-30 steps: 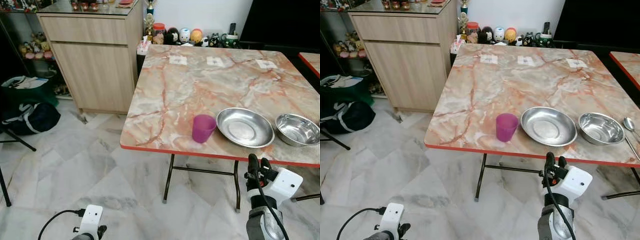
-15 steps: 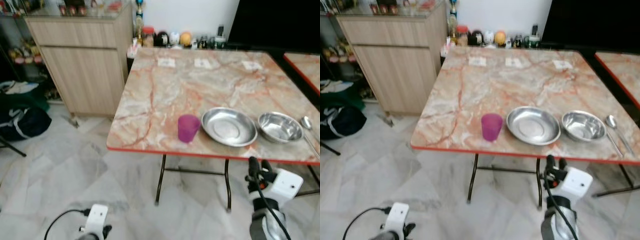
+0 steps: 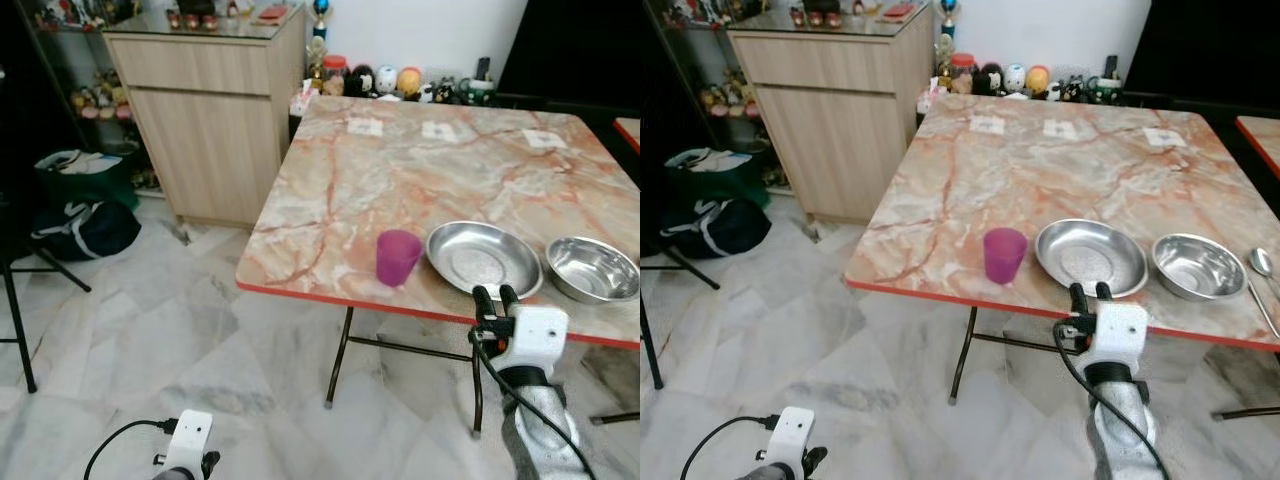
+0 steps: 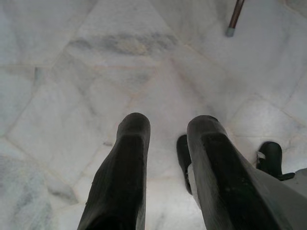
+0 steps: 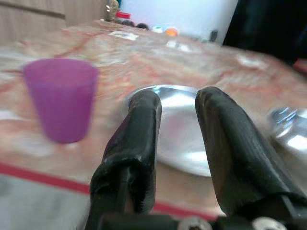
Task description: Setting the table
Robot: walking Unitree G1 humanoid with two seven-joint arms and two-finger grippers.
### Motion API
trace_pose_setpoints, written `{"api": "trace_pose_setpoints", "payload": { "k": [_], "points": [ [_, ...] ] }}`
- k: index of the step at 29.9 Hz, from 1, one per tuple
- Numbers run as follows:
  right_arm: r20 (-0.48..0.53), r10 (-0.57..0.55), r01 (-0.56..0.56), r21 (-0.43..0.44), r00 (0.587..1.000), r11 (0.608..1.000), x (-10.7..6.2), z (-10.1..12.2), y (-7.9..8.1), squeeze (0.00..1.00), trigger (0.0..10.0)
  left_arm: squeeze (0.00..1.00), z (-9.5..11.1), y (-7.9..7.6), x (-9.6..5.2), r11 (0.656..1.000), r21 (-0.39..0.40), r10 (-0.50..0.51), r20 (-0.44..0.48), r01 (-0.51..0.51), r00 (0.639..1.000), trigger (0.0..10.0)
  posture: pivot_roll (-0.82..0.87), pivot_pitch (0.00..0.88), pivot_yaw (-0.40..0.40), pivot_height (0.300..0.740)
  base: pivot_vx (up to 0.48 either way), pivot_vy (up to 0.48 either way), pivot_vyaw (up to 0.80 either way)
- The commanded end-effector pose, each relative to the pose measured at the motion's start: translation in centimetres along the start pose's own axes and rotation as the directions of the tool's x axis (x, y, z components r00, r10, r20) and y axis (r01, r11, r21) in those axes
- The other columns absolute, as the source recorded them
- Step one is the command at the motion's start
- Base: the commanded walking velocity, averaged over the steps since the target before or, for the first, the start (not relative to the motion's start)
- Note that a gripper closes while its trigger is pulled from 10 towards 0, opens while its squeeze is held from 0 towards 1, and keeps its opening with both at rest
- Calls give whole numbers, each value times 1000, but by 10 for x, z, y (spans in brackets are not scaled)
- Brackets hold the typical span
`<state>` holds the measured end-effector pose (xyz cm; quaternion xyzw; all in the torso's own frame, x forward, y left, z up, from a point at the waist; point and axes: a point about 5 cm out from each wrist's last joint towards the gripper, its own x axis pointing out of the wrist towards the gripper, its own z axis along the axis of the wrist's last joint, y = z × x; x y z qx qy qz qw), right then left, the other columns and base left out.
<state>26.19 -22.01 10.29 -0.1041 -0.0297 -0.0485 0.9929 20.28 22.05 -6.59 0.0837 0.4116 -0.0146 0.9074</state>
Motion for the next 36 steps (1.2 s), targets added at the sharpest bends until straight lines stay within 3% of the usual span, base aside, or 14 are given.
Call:
{"api": "trace_pose_setpoints", "payload": {
  "k": [1, 3, 7, 10, 13, 15, 16, 21, 24, 27, 30, 36],
  "points": [
    [-7, -21, 21, -42, 1000, 999, 2, -2, -11, 0, 10000, 0, 0, 2, 0, 1000, -6, 8, -8, -8, 1000, 10000, 52, 0, -39, 740, 0, 0, 0],
    [-11, -38, 37, -117, 999, 992, 6, -1, -23, 0, 10000, 0, -1, 2, 0, 1000, -7, 9, -11, -9, 1000, 10000, 50, 0, -37, 740, 0, 0, 0],
    [-63, -70, 58, -180, 996, 982, 10, -7, -33, 0, 10000, 0, -1, 2, 0, 1000, -10, 10, -13, -10, 1000, 10000, 56, 0, -39, 740, 0, 0, 0],
    [-93, -48, 28, -205, 995, 978, 12, -11, -30, 0, 10000, 0, -1, 2, 0, 1000, -12, 10, -12, -10, 1000, 10000, 54, 0, -35, 740, 0, 0, 0],
    [-126, 28, -67, -316, 992, 947, 19, -16, -18, 0, 10000, 0, -1, 2, 0, 1000, -10, 9, -12, -9, 1000, 10000, 56, 0, -30, 740, 0, 0, 0],
    [-117, 30, -62, -280, 993, 958, 21, -15, -16, 0, 10000, 0, 0, 2, 0, 1000, -10, 9, -11, -9, 1000, 10000, 56, 0, -30, 740, 0, 0, 0],
    [-110, 37, -59, -207, 993, 977, 28, -14, -12, 0, 10000, 0, 0, 2, 0, 1000, -9, 9, -10, -9, 1000, 10000, 57, 0, -30, 740, 0, 0, 0],
    [-25, 61, -64, -134, 998, 989, 40, 3, -3, 0, 10000, 0, 2, 2, 1, 1000, -13, 10, -3, -10, 1000, 10000, 65, 0, -34, 740, 0, 0, 0],
    [44, -27, 23, 77, 999, 997, 37, 10, 2, 0, 10000, 0, 1, 1, 0, 1000, -13, 8, -1, -8, 1000, 10000, 69, 0, -44, 740, 0, 0, 0],
    [40, -67, 63, 96, 997, 993, 30, 5, 5, 0, 10000, 0, -3, -1, 0, 1000, -6, 3, -8, -3, 1000, 10000, 75, 0, -43, 740, 0, 0, 0],
    [14, -123, 118, 182, 992, 976, 23, -1, 5, 0, 10000, 0, -4, -2, -1, 1000, -5, -1, -10, 1, 1000, 10000, 71, 0, -42, 740, 0, -90, 0],
    [10, -104, 99, 238, 994, 966, 19, -4, 14, 0, 10000, 0, -4, -1, -1, 1000, -1, -4, -12, 4, 1000, 10000, 66, 0, -38, 740, 0, -273, 0]
  ]
}}
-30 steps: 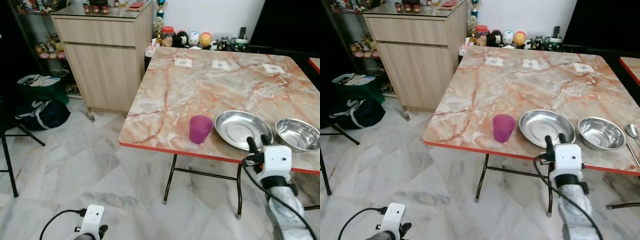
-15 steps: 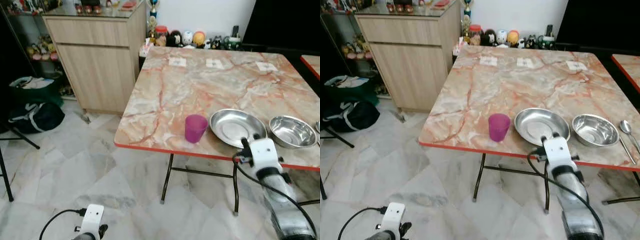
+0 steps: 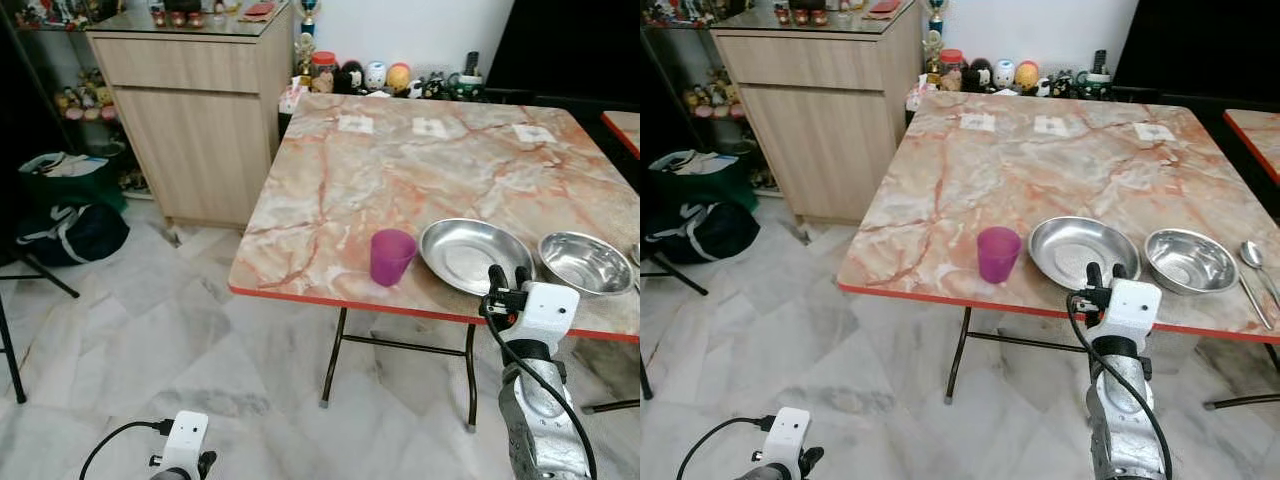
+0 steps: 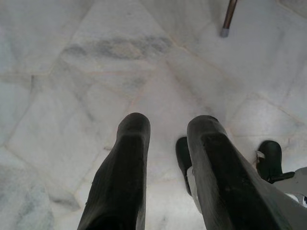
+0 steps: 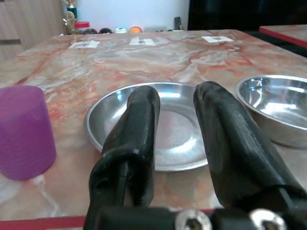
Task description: Setting the table
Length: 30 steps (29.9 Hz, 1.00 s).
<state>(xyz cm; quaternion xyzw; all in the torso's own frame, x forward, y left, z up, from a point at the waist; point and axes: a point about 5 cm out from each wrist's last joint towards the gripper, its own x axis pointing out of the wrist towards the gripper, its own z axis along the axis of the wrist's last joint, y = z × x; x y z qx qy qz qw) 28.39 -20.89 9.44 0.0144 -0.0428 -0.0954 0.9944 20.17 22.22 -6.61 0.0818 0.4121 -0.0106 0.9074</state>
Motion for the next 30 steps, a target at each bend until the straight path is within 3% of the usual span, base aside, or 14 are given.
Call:
{"api": "trace_pose_setpoints", "payload": {
  "k": [1, 5, 17, 21, 24, 30],
  "points": [
    [18, 3, -3, 9, 1000, 1000, -1, 3, 1, 0, 10000, 0, -2, -3, 0, 1000, 7, -10, -10, 10, 1000, 10000, 66, 0, -38, 740, 0, -270, 0],
    [17, -17, 16, 59, 1000, 998, 2, 4, 2, 0, 10000, 0, -1, -4, 0, 1000, 8, -13, -6, 13, 1000, 10000, 70, 0, -40, 740, 0, -272, 0],
    [-3, -22, 22, 80, 1000, 997, 1, 1, 2, 0, 10000, 0, -2, -2, 0, 1000, 12, -3, -13, 3, 1000, 10000, 77, 0, -39, 740, 0, -135, 0],
    [-22, -52, 55, 151, 998, 987, 0, -2, 3, 0, 10000, 0, -3, -2, 0, 1000, 12, -3, -15, 3, 1000, 10000, 78, 0, -42, 740, 0, 0, 0],
    [-114, -115, 144, 293, 987, 945, 1, -15, 1, 0, 10000, 0, -4, -2, -1, 1000, 12, -3, -21, 3, 1000, 10000, 78, 0, -42, 740, 0, 0, 0],
    [-201, -113, 187, 407, 973, 894, 6, -26, 3, 0, 10000, 0, -4, -2, 0, 1000, 11, -4, -21, 4, 1000, 10000, 80, 0, -37, 740, 0, 0, 0]
  ]
}}
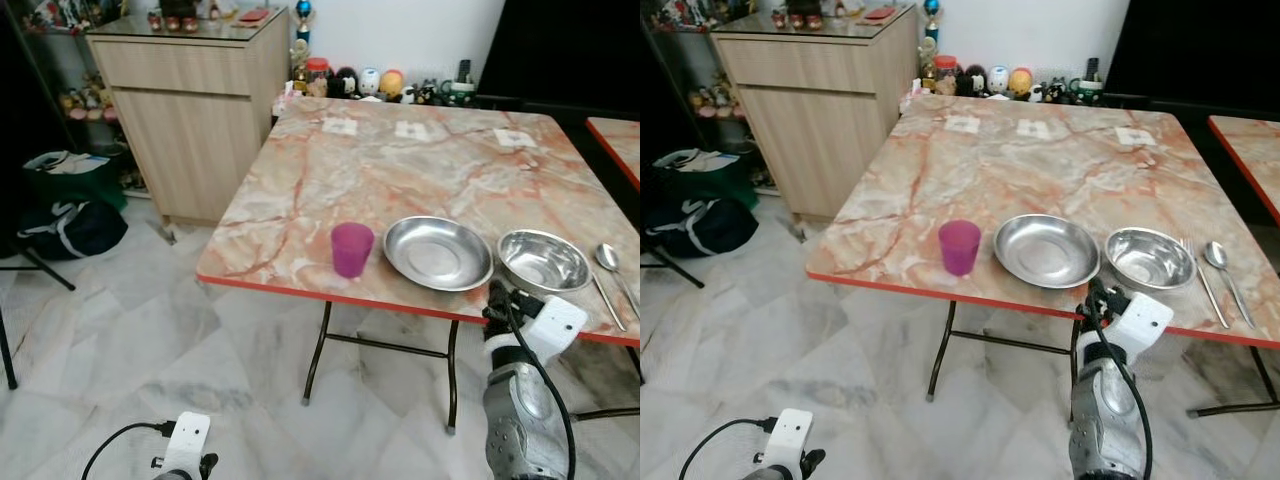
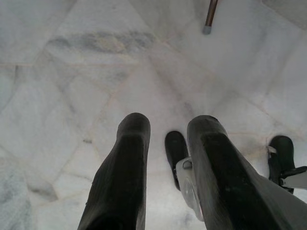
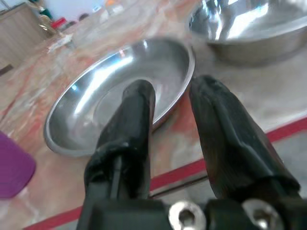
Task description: Setting the table
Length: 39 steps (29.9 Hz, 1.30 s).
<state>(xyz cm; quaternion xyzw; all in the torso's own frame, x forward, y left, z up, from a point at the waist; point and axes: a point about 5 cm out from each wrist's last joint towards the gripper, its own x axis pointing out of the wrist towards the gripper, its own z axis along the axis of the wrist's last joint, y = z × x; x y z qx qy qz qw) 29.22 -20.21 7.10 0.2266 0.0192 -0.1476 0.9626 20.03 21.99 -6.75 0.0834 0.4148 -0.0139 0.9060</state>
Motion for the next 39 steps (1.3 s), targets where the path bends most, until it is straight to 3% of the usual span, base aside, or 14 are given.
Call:
{"api": "trace_pose_setpoints", "payload": {
  "k": [1, 4, 5, 6, 8, 12, 13, 21, 27, 32, 34, 35, 39],
  "points": [
    [-11, -35, 35, 41, 999, 999, 4, 1, -4, 0, 10000, 0, -2, 0, 0, 1000, 5, 1, -15, -1, 1000, 10000, 80, 0, -36, 740, 0, 0, 0],
    [-10, -72, 73, 121, 997, 990, 17, 7, -3, 0, 10000, 0, -2, 0, 0, 1000, 8, 1, -15, -1, 1000, 10000, 80, 0, -33, 740, 0, 0, 0],
    [-8, -72, 73, 133, 997, 988, 20, 9, -1, 251, 10000, 0, -2, 0, 0, 1000, 8, 1, -15, -1, 1000, 10000, 80, 0, -33, 740, 0, 0, 0],
    [0, -75, 74, 138, 997, 988, 23, 12, 0, 949, 10000, 0, -1, 0, 0, 1000, 9, 2, -15, -2, 1000, 10000, 84, 0, -35, 740, 0, 0, 0],
    [8, -85, 83, 147, 996, 986, 27, 16, 2, 1000, 10000, 0, -1, 0, 0, 1000, 7, 4, -13, -4, 1000, 10000, 89, 0, -37, 740, 0, 0, 0],
    [-10, -118, 117, 198, 993, 973, 33, 17, 0, 957, 10000, 0, 0, 1, 0, 1000, 4, 8, -11, -8, 1000, 10000, 92, 0, -38, 740, 0, 0, 0],
    [-30, -131, 134, 233, 991, 963, 36, 16, -2, 0, 10000, 0, 0, 2, 0, 1000, 3, 9, -12, -9, 1000, 10000, 91, 0, -37, 740, 0, 0, 0],
    [-83, -151, 170, 308, 985, 936, 46, 13, 0, 0, 10000, 0, -1, 3, 0, 1000, 1, 12, -13, -12, 1000, 10000, 95, 0, -39, 740, 0, 0, 0],
    [-80, -150, 167, 291, 985, 942, 52, 17, 3, 0, 10000, 0, -1, 3, 0, 1000, -1, 12, -12, -12, 1000, 10000, 94, 0, -38, 740, 0, 0, 0],
    [46, -64, 54, 183, 997, 982, 50, 27, 15, 0, 10000, 0, -1, 3, 0, 1000, -9, 13, -8, -13, 1000, 10000, 102, 0, -46, 740, 0, 0, 0],
    [194, 35, -44, 45, 980, 998, 39, 38, 24, 0, 10000, 0, -1, 2, 0, 1000, -15, 13, -6, -13, 1000, 10000, 101, 0, -49, 740, 0, 0, 0],
    [256, 114, -99, -69, 960, 993, 27, 41, 31, 0, 10000, 0, -2, 2, -1, 1000, -17, 14, -7, -14, 1000, 10000, 97, 0, -49, 740, 0, 0, 0],
    [266, 162, -113, -190, 950, 975, 10, 36, 26, 0, 10000, 0, -5, 2, -1, 1000, -16, 13, -13, -13, 1000, 10000, 86, 0, -45, 740, 0, 0, 0]
  ]
}}
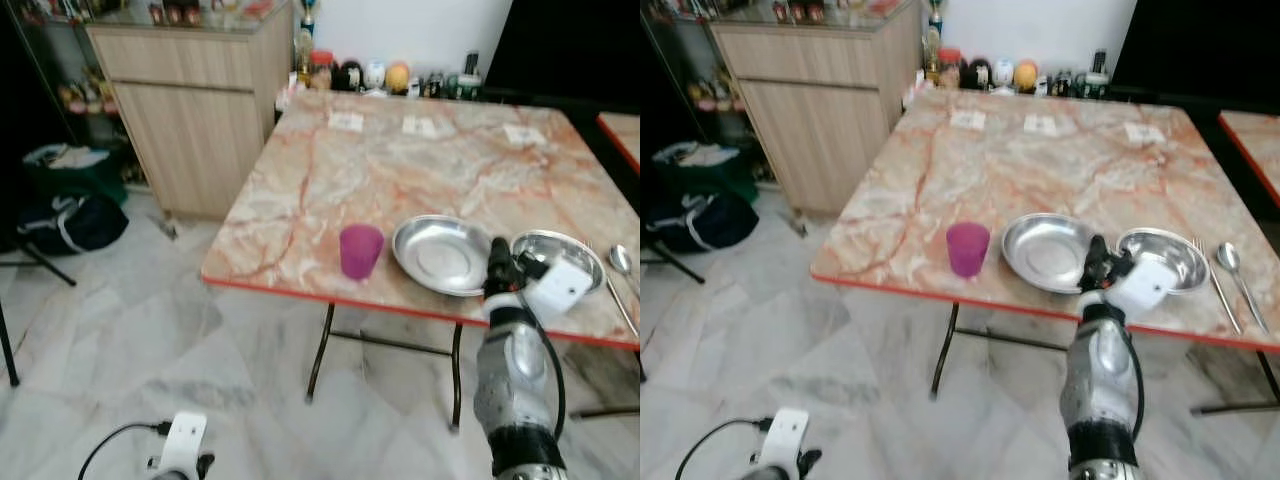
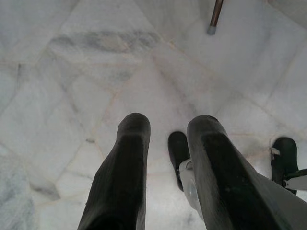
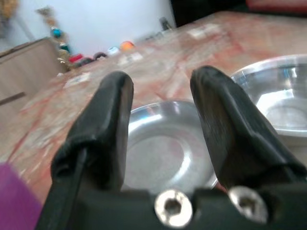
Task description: Setting the table
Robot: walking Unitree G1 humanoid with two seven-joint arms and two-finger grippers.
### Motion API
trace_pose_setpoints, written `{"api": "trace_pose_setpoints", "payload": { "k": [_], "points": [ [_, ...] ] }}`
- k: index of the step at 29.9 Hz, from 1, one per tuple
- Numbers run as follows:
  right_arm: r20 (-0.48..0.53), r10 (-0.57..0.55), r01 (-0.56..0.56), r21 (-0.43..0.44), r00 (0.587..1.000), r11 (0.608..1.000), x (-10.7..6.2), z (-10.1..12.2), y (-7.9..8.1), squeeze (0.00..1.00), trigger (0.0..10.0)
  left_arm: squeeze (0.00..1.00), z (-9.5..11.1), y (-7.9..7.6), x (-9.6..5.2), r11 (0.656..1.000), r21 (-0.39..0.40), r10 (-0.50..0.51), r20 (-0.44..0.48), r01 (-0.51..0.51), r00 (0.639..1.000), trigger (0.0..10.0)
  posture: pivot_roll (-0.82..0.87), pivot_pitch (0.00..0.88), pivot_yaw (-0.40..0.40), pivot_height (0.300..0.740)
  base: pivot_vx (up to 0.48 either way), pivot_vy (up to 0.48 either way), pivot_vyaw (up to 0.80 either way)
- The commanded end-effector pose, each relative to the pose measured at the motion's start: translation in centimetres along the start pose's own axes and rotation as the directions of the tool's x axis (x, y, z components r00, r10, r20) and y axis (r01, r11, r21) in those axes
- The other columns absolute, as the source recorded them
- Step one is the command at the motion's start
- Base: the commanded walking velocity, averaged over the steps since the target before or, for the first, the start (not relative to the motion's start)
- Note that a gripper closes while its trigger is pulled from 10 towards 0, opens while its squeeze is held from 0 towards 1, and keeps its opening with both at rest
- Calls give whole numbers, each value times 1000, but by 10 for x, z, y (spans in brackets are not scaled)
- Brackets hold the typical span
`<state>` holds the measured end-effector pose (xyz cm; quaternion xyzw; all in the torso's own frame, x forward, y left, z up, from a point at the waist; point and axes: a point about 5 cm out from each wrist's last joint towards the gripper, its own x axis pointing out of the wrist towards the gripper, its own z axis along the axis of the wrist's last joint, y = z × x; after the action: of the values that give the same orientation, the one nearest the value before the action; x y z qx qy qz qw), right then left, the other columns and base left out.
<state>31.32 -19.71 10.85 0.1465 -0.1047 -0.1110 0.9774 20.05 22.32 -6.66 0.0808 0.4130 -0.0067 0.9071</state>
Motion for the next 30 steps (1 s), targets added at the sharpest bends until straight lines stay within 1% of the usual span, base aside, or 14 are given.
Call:
{"api": "trace_pose_setpoints", "payload": {
  "k": [1, 2, 6, 7, 9, 13, 17, 19, 21, 22, 24, 25, 29, 30],
  "points": [
    [22, 13, -11, -91, 1000, 996, -13, 4, -5, 0, 10000, 0, -6, -1, -1, 1000, -3, -1, -18, 1, 1000, 10000, 83, 0, -43, 740, 0, 0, 0],
    [8, 5, -4, -133, 1000, 991, -22, 2, -10, 0, 10000, 0, -7, -2, -1, 1000, -1, -3, -21, 3, 1000, 10000, 80, 0, -43, 740, 0, 0, 0],
    [12, 54, -50, -214, 998, 975, -35, 2, -14, 0, 10000, 0, -5, -2, -1, 1000, -5, -3, -12, 3, 1000, 10000, 74, 0, -42, 740, 0, 0, 0],
    [17, 40, -35, -215, 999, 976, -37, 4, -18, 0, 10000, 0, -4, -2, -1, 1000, -5, -2, -7, 2, 1000, 10000, 74, 0, -42, 740, 0, 0, 0],
    [41, 33, -22, -239, 999, 971, -39, 10, -20, 0, 10000, 0, -2, -2, 0, 1000, -7, -2, -1, 2, 1000, 10000, 75, 0, -41, 740, 0, 0, 0],
    [60, 60, -41, -283, 996, 958, -41, 19, -16, 0, 10000, 0, -2, -1, 0, 1000, -3, -4, -2, 4, 1000, 10000, 74, 0, -40, 740, 0, 0, 0],
    [44, 154, -125, -388, 987, 913, -43, 27, -12, 0, 10000, 0, -2, -1, 0, 1000, 3, -6, -4, 6, 1000, 10000, 75, 0, -38, 740, 0, 0, 0],
    [31, 165, -135, -434, 986, 891, -43, 28, -17, 0, 10000, 0, -2, 0, 0, 1000, 3, -6, -4, 6, 1000, 10000, 69, 0, -32, 740, 0, 0, 0],
    [11, 128, -107, -482, 992, 869, -42, 32, -40, 0, 10000, 0, -2, -1, -1, 1000, 9, -10, -7, 10, 1000, 10000, 66, 0, -31, 740, 0, 0, 0],
    [11, 128, -107, -482, 992, 869, -42, 32, -40, 0, 10000, 0, -2, -1, -1, 1000, 9, -10, -7, 10, 1000, 10000, 66, 0, -31, 740, 0, 0, 0],
    [-28, 131, -126, -519, 991, 845, -43, 30, -48, 0, 10000, 0, -2, -1, 0, 1000, 10, -12, -7, 12, 1000, 10000, 63, 0, -31, 740, 0, 0, 0],
    [-45, 129, -133, -520, 991, 843, -44, 28, -49, 0, 10000, 0, -2, -1, 0, 1000, 10, -12, -7, 12, 1000, 10000, 61, 0, -32, 740, 0, 0, 0],
    [-71, 122, -141, -522, 990, 841, -45, 23, -49, 0, 10000, 0, -2, -2, 0, 1000, 11, -14, -6, 14, 1000, 10000, 64, 0, -33, 740, 0, 0, 0],
    [-68, 118, -136, -505, 991, 852, -45, 21, -45, 0, 10000, 0, -2, -2, 0, 1000, 10, -14, -6, 14, 1000, 10000, 67, 0, -30, 740, 240, 0, 0]
  ]
}}
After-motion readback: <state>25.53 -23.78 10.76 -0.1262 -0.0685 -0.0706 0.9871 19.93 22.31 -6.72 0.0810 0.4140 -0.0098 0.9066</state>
